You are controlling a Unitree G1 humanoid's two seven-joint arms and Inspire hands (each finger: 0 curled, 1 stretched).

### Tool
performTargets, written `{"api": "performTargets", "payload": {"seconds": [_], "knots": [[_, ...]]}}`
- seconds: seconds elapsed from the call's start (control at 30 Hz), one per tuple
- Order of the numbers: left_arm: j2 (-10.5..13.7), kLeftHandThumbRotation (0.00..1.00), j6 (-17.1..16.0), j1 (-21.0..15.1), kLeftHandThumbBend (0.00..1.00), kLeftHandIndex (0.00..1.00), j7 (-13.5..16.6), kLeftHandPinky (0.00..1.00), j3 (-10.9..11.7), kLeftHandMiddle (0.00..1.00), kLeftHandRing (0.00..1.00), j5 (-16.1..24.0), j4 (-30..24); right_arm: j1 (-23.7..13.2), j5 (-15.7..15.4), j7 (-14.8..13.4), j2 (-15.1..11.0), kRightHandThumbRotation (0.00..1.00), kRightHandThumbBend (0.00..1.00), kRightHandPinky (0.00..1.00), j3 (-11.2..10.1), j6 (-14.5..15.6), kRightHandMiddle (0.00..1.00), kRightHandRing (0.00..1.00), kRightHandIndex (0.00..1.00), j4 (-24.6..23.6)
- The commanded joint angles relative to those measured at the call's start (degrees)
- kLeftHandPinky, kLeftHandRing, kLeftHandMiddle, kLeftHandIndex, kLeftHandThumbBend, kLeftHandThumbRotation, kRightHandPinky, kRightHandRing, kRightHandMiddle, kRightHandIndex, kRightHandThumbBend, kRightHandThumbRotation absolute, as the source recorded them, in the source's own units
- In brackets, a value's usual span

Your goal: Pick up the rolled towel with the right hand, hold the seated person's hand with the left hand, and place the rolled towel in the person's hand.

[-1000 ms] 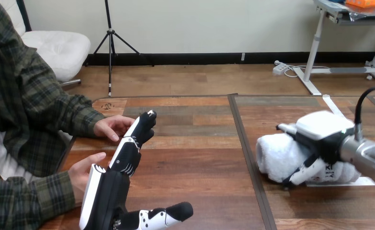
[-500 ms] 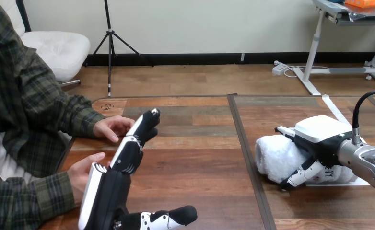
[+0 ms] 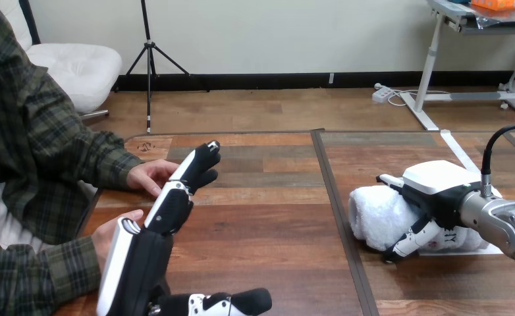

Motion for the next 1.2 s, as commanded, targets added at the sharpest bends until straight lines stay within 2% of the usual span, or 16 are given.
{"api": "performTargets", "payload": {"seconds": [0.0,0.13,0.33,0.43,0.57,0.67,0.83,0.97,1.03,1.17], "knots": [[-1.61,0.45,0.27,3.47,1.0,0.9,1.1,0.85,-0.44,0.92,0.9,0.25,-4.85,2.48,0.81,1.23,1.58,0.58,1.0,0.81,0.05,-1.74,0.92,0.91,0.99,-0.13],[-0.79,0.44,-0.01,4.0,1.0,0.9,1.26,0.85,-0.85,0.92,0.91,-0.42,-5.51,2.98,0.8,0.78,1.59,0.6,1.0,0.78,0.6,-2.16,0.91,0.89,0.98,-0.2],[-0.49,0.44,0.16,5.1,1.0,0.89,1.94,0.85,-1.17,0.92,0.9,-0.46,-7.24,4.14,3.15,2.1,1.84,0.6,1.0,0.75,-0.98,-3.64,0.89,0.86,0.97,-0.26],[-0.43,0.44,-0.5,5.19,1.0,0.89,2.47,0.84,-0.81,0.92,0.9,0.16,-7.38,4.69,3.08,1.37,2.02,0.59,1.0,0.73,-0.69,-4.11,0.85,0.82,0.93,-0.43],[-0.38,0.44,-0.48,5.58,1.0,0.89,2.95,0.83,-0.71,0.91,0.89,0.46,-7.89,5.34,2.14,-1.52,1.98,0.56,1.0,0.71,0.25,-5.18,0.82,0.79,0.89,-0.82],[-0.28,0.44,-0.23,5.87,1.0,0.89,3.2,0.82,-0.97,0.91,0.89,0.22,-8.34,5.98,2.81,-2.81,2.03,0.49,1.0,0.68,-0.33,-6.23,0.78,0.76,0.83,-1.0],[0.27,0.41,-0.65,5.76,1.0,0.88,3.32,0.82,-1.64,0.91,0.89,-0.85,-8.26,7.03,4.8,-4.16,2.29,0.33,0.98,0.56,-2.04,-8.16,0.65,0.62,0.69,-1.15],[0.7,0.41,0.35,6.09,1.0,0.88,3.32,0.82,-1.25,0.91,0.9,-0.27,-9.18,7.91,8.28,-2.23,3.0,0.22,0.91,0.46,-4.86,-8.83,0.56,0.5,0.58,-1.06],[0.85,0.41,0.44,6.08,1.0,0.89,3.36,0.82,-1.12,0.91,0.9,-0.17,-9.28,8.05,8.97,-1.78,3.14,0.14,0.86,0.4,-5.28,-8.86,0.5,0.44,0.51,-1.11],[1.0,0.41,0.79,5.98,1.0,0.89,3.37,0.82,-0.97,0.91,0.9,-0.14,-9.65,8.32,10.42,-1.07,3.44,0.08,0.82,0.34,-6.06,-9.1,0.45,0.39,0.45,-1.3]]}}
